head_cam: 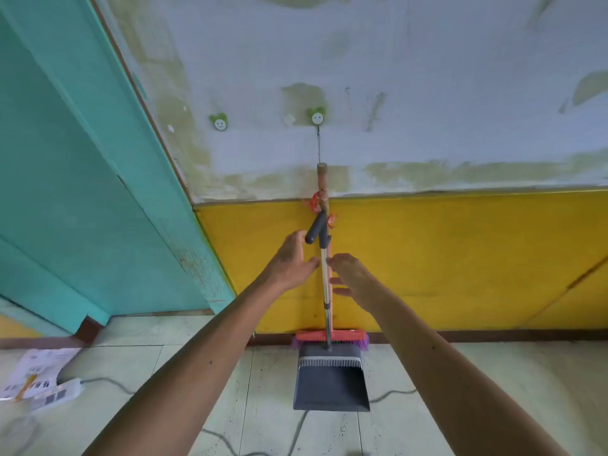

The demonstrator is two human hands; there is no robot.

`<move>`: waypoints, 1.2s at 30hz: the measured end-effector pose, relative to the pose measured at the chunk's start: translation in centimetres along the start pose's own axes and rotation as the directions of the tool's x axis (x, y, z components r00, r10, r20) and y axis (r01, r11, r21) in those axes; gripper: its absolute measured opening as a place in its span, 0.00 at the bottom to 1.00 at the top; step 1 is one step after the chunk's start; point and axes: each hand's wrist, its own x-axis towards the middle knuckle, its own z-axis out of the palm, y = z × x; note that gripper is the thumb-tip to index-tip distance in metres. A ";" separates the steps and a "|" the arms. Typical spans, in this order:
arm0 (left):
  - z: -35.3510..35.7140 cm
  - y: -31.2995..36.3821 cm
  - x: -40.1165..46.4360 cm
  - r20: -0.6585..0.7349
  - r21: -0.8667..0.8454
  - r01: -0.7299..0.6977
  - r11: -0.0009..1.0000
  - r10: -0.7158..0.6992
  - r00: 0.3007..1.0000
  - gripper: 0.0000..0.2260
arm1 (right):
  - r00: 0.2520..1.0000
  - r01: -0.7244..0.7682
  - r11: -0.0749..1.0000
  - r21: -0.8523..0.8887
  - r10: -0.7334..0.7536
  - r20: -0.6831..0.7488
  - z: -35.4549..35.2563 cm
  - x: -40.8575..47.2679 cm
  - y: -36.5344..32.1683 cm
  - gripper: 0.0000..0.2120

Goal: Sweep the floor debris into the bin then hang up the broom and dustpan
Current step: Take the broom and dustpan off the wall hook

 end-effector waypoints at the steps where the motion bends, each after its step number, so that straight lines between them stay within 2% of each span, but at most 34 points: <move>1: -0.2 0.1 0.9 -0.042 0.017 -0.015 1.000 0.016 0.999 0.27 | 1.000 0.004 0.998 0.065 -0.005 0.016 0.1 0.6 -0.4 0.19; 3: -1.0 0.4 2.8 -0.107 0.060 -0.051 0.997 0.057 0.993 0.22 | 0.998 0.005 0.989 0.145 -0.013 0.056 0.3 2.3 -1.4 0.19; 5: -1.8 1.0 5.0 -0.136 0.187 -0.163 0.969 0.190 0.972 0.16 | 0.997 -0.025 0.973 0.230 0.007 0.077 1.0 4.2 -2.7 0.18; 8: -2.7 2.1 8.6 -0.114 0.461 -0.341 0.819 0.436 0.893 0.13 | 0.993 -0.070 0.869 0.491 0.012 0.120 1.8 7.2 -5.1 0.16; 9: -2.9 2.3 10.0 -0.067 0.599 -0.371 0.710 0.506 0.860 0.15 | 0.993 -0.077 0.823 0.563 0.012 0.119 1.8 8.0 -5.7 0.15; 10: -3.0 2.5 11.3 0.029 0.759 -0.393 0.520 0.575 0.817 0.17 | 0.991 -0.086 0.794 0.602 0.008 0.131 1.7 8.7 -6.1 0.13; 11: -3.0 2.7 12.4 0.160 0.875 -0.398 0.275 0.612 0.775 0.17 | 0.990 -0.090 0.782 0.617 0.003 0.141 1.7 9.2 -6.5 0.10; 12: -3.3 3.1 13.2 0.281 0.924 -0.379 0.047 0.589 0.758 0.15 | 0.989 -0.096 0.781 0.617 0.003 0.150 1.7 9.5 -6.7 0.08; 13: -3.7 3.5 13.6 0.347 0.932 -0.345 -0.111 0.547 0.762 0.12 | 0.988 -0.103 0.792 0.602 0.012 0.153 1.6 9.7 -6.8 0.06; 14: -3.8 3.9 14.1 0.377 0.926 -0.339 -0.168 0.496 0.782 0.11 | 0.988 -0.111 0.807 0.580 0.027 0.150 1.6 9.8 -6.9 0.06; 16: -3.6 4.5 14.7 0.426 0.904 -0.400 -0.151 0.418 0.803 0.11 | 0.985 -0.116 0.865 0.488 0.038 0.166 1.5 9.6 -7.0 0.07; 17: -3.5 5.2 14.9 0.458 0.889 -0.419 -0.184 0.373 0.807 0.12 | 0.981 -0.113 0.900 0.421 0.034 0.189 1.4 9.3 -7.0 0.08; 20: -2.9 7.7 14.6 0.470 0.835 -0.385 -0.393 0.147 0.870 0.11 | 0.954 -0.089 0.973 0.211 0.022 0.298 0.9 7.4 -7.6 0.06; 21: -2.7 8.2 14.3 0.416 0.837 -0.371 -0.403 0.028 0.909 0.10 | 0.939 -0.075 0.988 0.136 0.024 0.344 0.8 6.6 -7.8 0.04; 22: -2.7 8.5 14.1 0.334 0.868 -0.347 -0.355 -0.101 0.937 0.10 | 0.922 -0.051 0.997 0.066 0.022 0.386 0.8 5.8 -8.2 0.02; 23: -3.1 8.8 13.6 0.253 0.907 -0.312 -0.282 -0.225 0.941 0.10 | 0.910 -0.014 1.000 0.008 0.010 0.415 0.7 5.0 -8.7 0.01; 24: -3.7 9.1 13.1 0.199 0.925 -0.286 -0.250 -0.323 0.925 0.11 | 0.901 0.030 0.999 -0.037 -0.011 0.433 0.7 4.2 -9.3 0.02; 25: -4.5 9.3 12.5 0.173 0.927 -0.277 -0.254 -0.364 0.915 0.12 | 0.896 0.071 0.995 -0.071 -0.032 0.442 0.8 3.5 -9.9 0.04; 27: -6.3 10.1 10.9 0.150 0.911 -0.277 -0.307 -0.379 0.913 0.13 | 0.885 0.117 0.986 -0.117 -0.050 0.463 0.7 2.4 -11.4 0.11; 29: -7.6 11.3 9.3 0.167 0.912 -0.284 -0.296 -0.366 0.916 0.11 | 0.857 0.172 0.967 -0.187 -0.054 0.512 0.3 1.5 -12.4 0.15; 32: -8.9 13.9 7.8 0.238 0.900 -0.334 -0.278 -0.329 0.914 0.05 | 0.855 0.227 0.932 -0.283 -0.051 0.515 -0.8 0.4 -13.2 0.13; 36: -10.9 17.5 6.8 0.176 0.929 -0.252 -0.270 -0.278 0.944 0.05 | 0.836 0.211 0.960 -0.187 -0.078 0.544 -2.2 -1.2 -15.6 0.12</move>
